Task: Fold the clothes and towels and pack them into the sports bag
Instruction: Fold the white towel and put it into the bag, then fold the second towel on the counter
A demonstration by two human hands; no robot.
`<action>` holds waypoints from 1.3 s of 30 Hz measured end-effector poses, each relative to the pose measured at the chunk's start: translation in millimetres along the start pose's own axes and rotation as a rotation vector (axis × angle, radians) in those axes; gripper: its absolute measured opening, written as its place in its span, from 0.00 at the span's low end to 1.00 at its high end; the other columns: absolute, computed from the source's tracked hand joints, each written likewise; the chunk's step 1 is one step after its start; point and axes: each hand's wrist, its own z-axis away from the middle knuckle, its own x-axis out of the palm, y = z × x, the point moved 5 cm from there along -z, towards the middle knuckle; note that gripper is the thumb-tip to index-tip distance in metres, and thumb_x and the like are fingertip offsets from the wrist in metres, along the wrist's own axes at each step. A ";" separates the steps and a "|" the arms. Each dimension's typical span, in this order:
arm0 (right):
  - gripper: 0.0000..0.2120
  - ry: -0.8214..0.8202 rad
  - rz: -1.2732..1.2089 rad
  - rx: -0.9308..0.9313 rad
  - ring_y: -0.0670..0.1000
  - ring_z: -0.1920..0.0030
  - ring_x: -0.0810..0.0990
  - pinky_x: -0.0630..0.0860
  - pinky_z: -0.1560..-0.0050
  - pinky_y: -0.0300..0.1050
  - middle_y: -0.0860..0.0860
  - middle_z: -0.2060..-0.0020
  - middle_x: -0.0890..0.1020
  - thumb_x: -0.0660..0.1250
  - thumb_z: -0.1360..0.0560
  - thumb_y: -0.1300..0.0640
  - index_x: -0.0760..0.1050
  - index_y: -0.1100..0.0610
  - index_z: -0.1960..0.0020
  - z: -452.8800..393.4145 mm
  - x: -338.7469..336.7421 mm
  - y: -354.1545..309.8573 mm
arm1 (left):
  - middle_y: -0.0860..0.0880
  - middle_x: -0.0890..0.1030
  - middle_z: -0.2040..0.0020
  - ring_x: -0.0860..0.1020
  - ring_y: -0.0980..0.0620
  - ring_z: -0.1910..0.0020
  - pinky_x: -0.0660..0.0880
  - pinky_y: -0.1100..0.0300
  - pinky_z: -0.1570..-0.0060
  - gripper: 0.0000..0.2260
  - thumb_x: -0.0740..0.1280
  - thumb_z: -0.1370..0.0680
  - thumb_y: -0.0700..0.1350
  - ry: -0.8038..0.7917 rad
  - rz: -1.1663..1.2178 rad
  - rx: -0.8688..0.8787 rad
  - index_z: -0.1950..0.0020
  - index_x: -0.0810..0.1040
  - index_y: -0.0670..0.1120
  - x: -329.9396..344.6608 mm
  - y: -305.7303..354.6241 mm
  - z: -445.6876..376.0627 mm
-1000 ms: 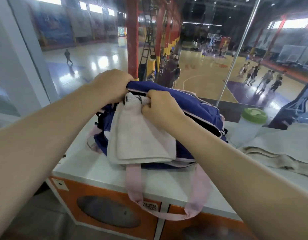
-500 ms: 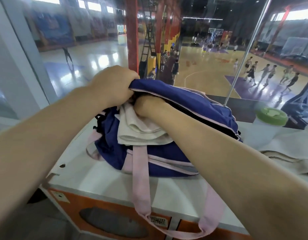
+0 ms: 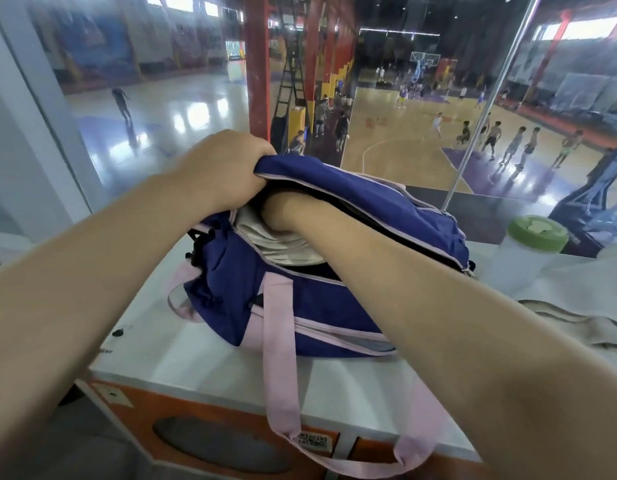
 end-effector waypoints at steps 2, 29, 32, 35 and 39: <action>0.16 0.219 0.122 -0.347 0.49 0.37 0.75 0.68 0.39 0.43 0.46 0.38 0.79 0.53 0.17 0.56 0.75 0.48 0.35 7.5 4.7 -18.3 | 0.49 0.74 0.65 0.73 0.45 0.62 0.61 0.58 0.69 0.05 0.63 0.23 0.42 0.022 0.012 -0.006 0.58 0.75 0.48 0.5 -0.4 1.1; 0.19 0.252 -0.266 -0.482 0.56 0.38 0.75 0.73 0.38 0.55 0.52 0.37 0.78 0.59 0.21 0.48 0.72 0.53 0.32 87.3 9.2 106.8 | 0.46 0.74 0.32 0.70 0.43 0.35 0.67 0.48 0.35 0.26 0.65 0.26 0.46 -0.106 -0.092 -0.020 0.27 0.66 0.49 33.6 55.4 30.2; 0.19 0.269 -0.291 -0.466 0.55 0.37 0.75 0.72 0.36 0.55 0.52 0.36 0.77 0.60 0.20 0.50 0.72 0.54 0.32 109.7 4.6 131.0 | 0.47 0.70 0.28 0.67 0.44 0.30 0.63 0.48 0.30 0.27 0.65 0.26 0.47 -0.096 -0.096 0.011 0.26 0.65 0.48 38.0 89.3 36.7; 0.18 0.355 -0.300 -0.434 0.55 0.40 0.77 0.73 0.39 0.54 0.52 0.39 0.80 0.59 0.20 0.50 0.74 0.55 0.33 130.6 0.0 163.7 | 0.47 0.71 0.28 0.67 0.45 0.29 0.63 0.48 0.30 0.26 0.65 0.25 0.45 -0.084 0.011 -0.015 0.26 0.66 0.47 43.5 124.0 43.2; 0.12 0.476 -0.296 -0.294 0.57 0.48 0.78 0.74 0.47 0.55 0.53 0.49 0.82 0.59 0.22 0.54 0.76 0.55 0.42 149.6 -5.4 219.0 | 0.46 0.72 0.29 0.68 0.44 0.30 0.66 0.47 0.32 0.25 0.67 0.25 0.46 -0.066 0.119 -0.043 0.28 0.69 0.47 59.5 174.0 48.5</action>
